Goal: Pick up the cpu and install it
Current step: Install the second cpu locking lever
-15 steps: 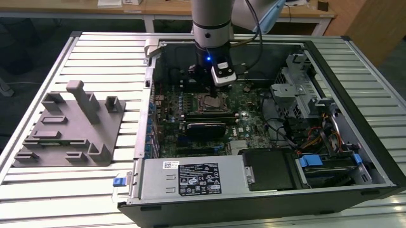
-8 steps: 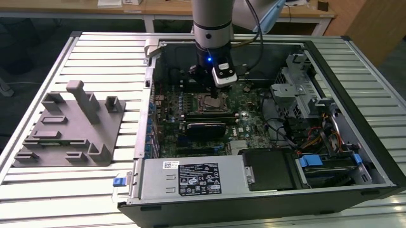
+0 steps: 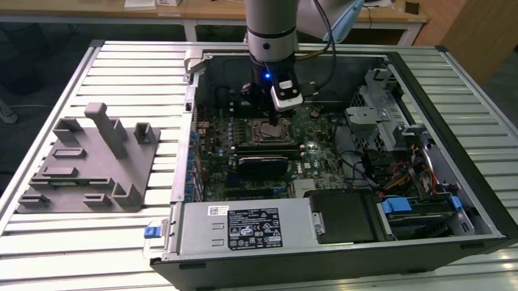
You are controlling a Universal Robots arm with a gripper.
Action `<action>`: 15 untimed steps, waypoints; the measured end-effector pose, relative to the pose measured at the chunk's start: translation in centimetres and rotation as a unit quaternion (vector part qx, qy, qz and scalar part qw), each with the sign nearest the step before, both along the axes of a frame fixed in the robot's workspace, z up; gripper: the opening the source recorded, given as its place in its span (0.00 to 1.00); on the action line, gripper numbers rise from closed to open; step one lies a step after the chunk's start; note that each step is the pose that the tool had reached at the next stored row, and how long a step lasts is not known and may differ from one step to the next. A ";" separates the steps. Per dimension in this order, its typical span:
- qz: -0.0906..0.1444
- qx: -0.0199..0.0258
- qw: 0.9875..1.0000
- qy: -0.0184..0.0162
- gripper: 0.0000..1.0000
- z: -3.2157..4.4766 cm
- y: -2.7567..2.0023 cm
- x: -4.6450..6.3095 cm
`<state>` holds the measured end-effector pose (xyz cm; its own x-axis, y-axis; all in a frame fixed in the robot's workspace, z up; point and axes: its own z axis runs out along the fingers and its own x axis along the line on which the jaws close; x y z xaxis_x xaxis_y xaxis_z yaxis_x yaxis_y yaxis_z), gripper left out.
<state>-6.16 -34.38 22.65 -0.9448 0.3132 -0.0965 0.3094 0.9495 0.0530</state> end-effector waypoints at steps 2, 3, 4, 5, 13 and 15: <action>0.000 0.000 1.000 0.000 0.11 0.00 0.00 0.0; 0.000 0.000 1.000 0.000 0.11 0.00 0.00 0.0; 0.000 0.000 1.000 0.000 0.11 0.00 0.00 0.0; 0.000 0.000 1.000 0.000 0.11 0.05 0.00 0.0; 0.000 0.000 1.000 0.000 0.11 0.92 0.00 0.0; 0.000 0.000 1.000 0.000 0.11 0.92 0.00 0.0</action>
<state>-6.13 -34.38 23.57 -0.9448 0.3132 -0.0961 0.3094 0.9495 0.0530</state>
